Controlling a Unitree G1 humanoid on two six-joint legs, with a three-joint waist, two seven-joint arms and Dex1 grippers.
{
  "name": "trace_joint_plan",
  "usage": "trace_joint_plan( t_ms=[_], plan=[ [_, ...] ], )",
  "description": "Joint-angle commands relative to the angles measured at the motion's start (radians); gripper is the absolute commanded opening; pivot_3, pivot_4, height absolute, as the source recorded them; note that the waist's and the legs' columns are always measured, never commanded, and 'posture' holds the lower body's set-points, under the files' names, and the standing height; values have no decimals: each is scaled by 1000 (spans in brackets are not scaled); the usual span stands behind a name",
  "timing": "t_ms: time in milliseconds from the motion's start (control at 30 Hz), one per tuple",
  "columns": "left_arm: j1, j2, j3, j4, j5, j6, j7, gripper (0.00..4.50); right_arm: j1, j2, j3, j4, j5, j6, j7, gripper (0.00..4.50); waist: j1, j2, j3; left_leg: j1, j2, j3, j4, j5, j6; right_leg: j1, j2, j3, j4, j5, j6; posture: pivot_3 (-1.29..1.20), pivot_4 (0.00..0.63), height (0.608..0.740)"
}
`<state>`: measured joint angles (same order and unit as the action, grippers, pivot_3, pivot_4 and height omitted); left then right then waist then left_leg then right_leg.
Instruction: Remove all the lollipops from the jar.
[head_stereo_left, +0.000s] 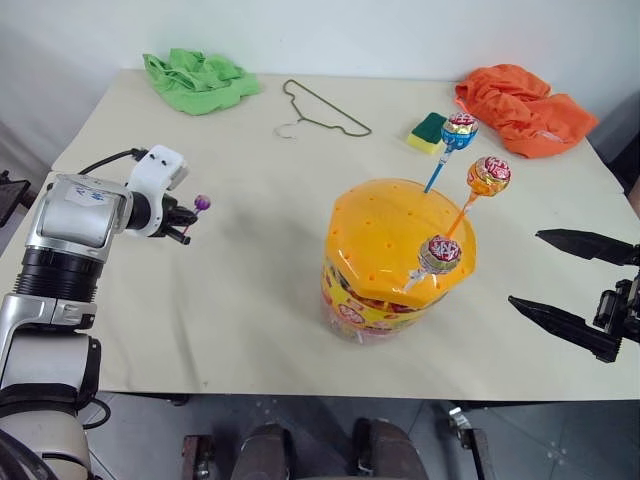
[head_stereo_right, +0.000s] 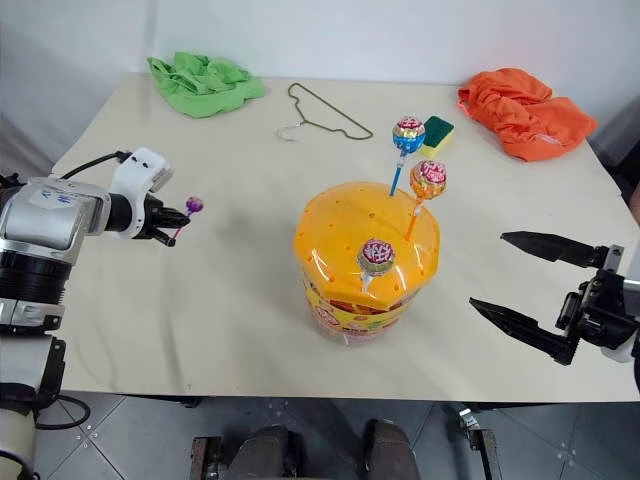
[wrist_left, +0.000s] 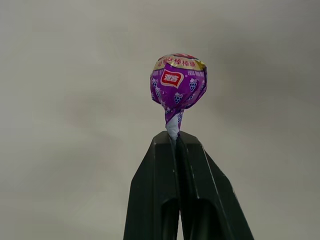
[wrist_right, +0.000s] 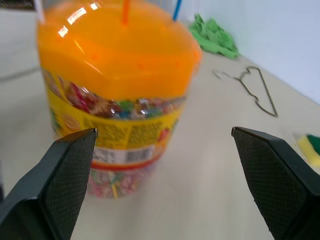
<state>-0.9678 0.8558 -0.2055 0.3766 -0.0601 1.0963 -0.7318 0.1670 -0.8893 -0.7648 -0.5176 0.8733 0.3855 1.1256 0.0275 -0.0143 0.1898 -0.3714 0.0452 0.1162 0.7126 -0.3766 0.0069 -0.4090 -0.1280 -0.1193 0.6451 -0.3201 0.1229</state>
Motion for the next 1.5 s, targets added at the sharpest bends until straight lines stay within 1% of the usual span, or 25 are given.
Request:
trace_joint_plan(
  t_ms=[33,167,267,367,500,600,700,767,800,900,967,1100,1233,1333,1367,1500],
  plan=[
    [-14,40,-46,18,57,58,10,15,-28,-10,-21,-1,2,-11,-27,4500,-1,0,0,0,0,0,0,0,0,0,0,0,0,0,0,0,150,740],
    [-22,73,-115,31,82,118,-17,15,-40,-4,-3,-7,-8,-8,-50,4500,1,0,0,0,0,0,0,0,0,0,0,0,0,0,0,0,150,740],
    [-45,77,-129,53,88,166,-15,15,-51,-8,6,5,-19,-13,-56,4500,1,0,0,0,0,1,0,0,0,0,0,1,0,0,0,0,150,740],
    [-62,88,-140,47,85,189,-23,663,-62,-12,9,16,-26,-15,-55,4500,0,0,0,0,0,1,0,0,0,0,0,1,1,0,0,0,150,740],
    [-98,128,-167,-26,68,222,-72,1855,-80,-25,3,32,-30,-9,-46,4500,0,-1,0,0,0,1,0,0,0,-1,0,1,1,0,0,0,150,740],
    [-134,176,-140,-95,3,245,-165,2736,-78,-35,-11,25,-13,12,-46,4500,1,-1,1,0,0,1,0,0,0,-1,0,1,1,0,0,0,150,740],
    [-156,225,-105,-139,-46,197,-242,3671,-66,-40,-29,0,9,34,-48,4500,0,-1,1,0,0,1,0,0,0,-1,0,1,1,0,0,0,150,740],
    [-169,235,-86,-139,-63,169,-265,4320,-64,-41,-37,-9,12,39,-53,4500,0,-1,1,0,0,1,0,0,0,-1,0,1,1,0,0,0,150,740],
    [-179,232,-72,-133,-69,144,-274,4474,-62,-39,-40,-17,16,44,-58,4500,0,-1,1,0,0,1,0,0,0,-1,0,1,1,0,0,0,150,740],
    [-196,202,-8,-114,-106,45,-306,4474,-51,-35,-52,-59,42,64,-73,4500,3,-1,1,0,0,1,1,0,0,-1,0,1,1,0,0,0,150,740],
    [-171,189,30,-140,-144,-59,-359,4474,-48,-36,-58,-96,64,81,-97,4500,3,-1,1,0,0,1,1,0,0,-1,0,1,1,0,0,0,150,740],
    [-119,112,117,-165,-236,-190,-424,4474,-34,-32,-69,-196,122,121,-177,4500,2,-1,1,0,0,1,1,0,0,-1,-1,1,2,0,0,0,150,740],
    [-68,20,230,-159,-332,-341,-473,4474,-13,-41,-70,-271,174,158,-248,4500,1,-2,1,0,0,1,2,0,0,-1,-1,1,2,0,0,0,150,740],
    [-28,-60,315,-127,-429,-480,-575,4474,2,-52,-39,-355,232,198,-343,4500,0,-2,1,-1,0,0,2,0,0,-1,-1,1,3,0,0,0,150,740],
    [-19,-71,323,-116,-440,-514,-604,4474,2,-56,-29,-370,246,204,-364,4500,-1,-2,1,-1,1,0,2,-1,0,-1,-1,0,3,0,0,0,150,740],
    [4,-109,356,-46,-530,-631,-833,4474,-31,-83,59,-433,292,214,-467,4500,-2,-3,0,0,0,1,2,-1,0,-1,-1,1,3,0,0,0,150,740]
  ],
)
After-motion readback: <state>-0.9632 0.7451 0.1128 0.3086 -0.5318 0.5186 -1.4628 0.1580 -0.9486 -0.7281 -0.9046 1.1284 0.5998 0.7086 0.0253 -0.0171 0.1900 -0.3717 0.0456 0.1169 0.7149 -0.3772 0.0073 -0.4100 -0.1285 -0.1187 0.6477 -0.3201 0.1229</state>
